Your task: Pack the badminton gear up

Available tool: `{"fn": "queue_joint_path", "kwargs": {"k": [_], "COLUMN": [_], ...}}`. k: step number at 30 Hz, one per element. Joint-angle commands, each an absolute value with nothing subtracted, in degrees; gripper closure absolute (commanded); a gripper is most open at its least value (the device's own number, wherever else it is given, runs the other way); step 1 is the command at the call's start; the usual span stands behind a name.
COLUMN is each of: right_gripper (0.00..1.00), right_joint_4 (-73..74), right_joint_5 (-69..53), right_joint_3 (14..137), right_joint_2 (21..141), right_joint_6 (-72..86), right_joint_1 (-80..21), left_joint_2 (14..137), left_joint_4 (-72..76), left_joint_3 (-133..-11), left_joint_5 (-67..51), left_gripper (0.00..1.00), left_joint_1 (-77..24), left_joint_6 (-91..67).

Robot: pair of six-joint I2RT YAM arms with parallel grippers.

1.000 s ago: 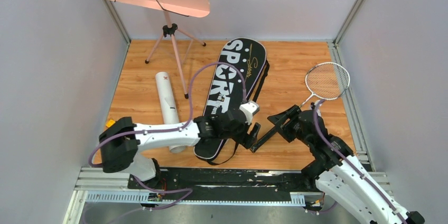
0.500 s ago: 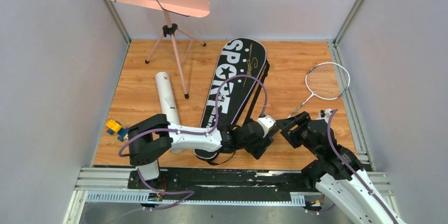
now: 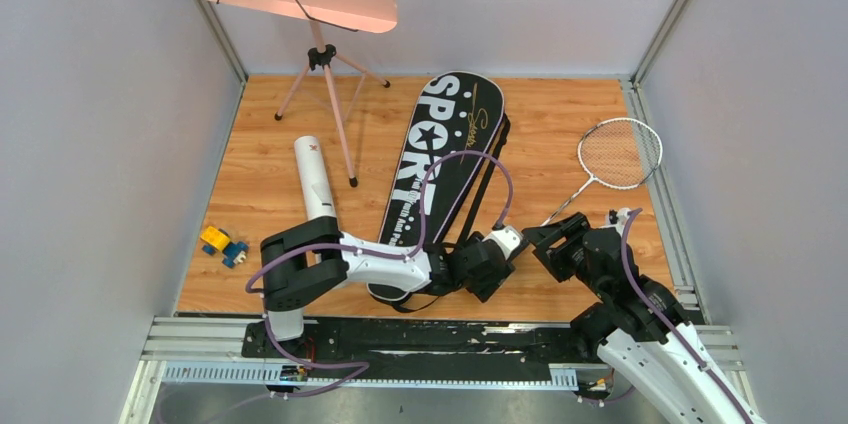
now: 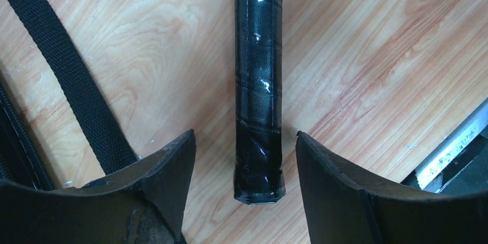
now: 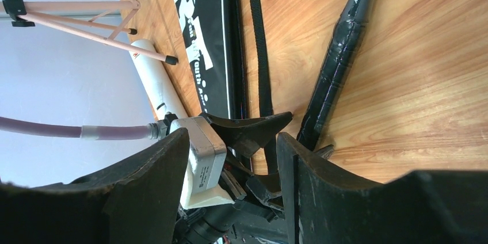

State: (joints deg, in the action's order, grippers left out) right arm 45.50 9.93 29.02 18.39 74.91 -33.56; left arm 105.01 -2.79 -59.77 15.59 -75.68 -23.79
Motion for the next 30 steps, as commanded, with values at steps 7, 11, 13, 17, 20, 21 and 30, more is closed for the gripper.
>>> {"fn": "queue_joint_path", "kwargs": {"k": [7, 11, 13, 17, 20, 21, 30], "right_gripper": [0.42, 0.42, 0.41, 0.40, 0.39, 0.39, 0.41], "right_joint_4": [43.5, 41.0, 39.4, 33.4, 27.2, 25.9, 10.7], "right_joint_5": [8.8, 9.9, 10.2, 10.1, 10.0, 10.3, 8.3], "right_joint_3": [28.9, 26.7, 25.4, 23.4, 20.9, 20.4, 17.3], "right_joint_2": [20.1, 21.7, 23.0, 25.5, 27.1, 27.5, 31.7], "right_joint_6": [75.3, 74.5, 73.8, 70.3, 66.7, 66.4, 64.4], "right_joint_1": [-33.5, -33.5, -33.5, -33.5, -33.4, -33.5, -32.1], "left_joint_2": [104.3, 100.8, 98.6, 93.9, 90.5, 89.8, 82.1], "left_joint_4": [-4.5, -4.9, -5.3, -6.4, -6.8, -6.8, -1.4], "left_joint_3": [-59.9, -57.9, -57.0, -55.9, -54.9, -54.6, -48.8], "left_joint_5": [21.1, 22.3, 22.4, 21.5, 20.6, 20.3, 15.8], "left_gripper": [0.67, 0.86, 0.93, 1.00, 1.00, 1.00, 1.00], "left_joint_1": [-77.3, -77.2, -77.2, -77.2, -77.2, -77.1, -76.8], "left_joint_6": [-27.7, -31.7, -33.4, -35.9, -38.3, -38.9, -44.3]}}
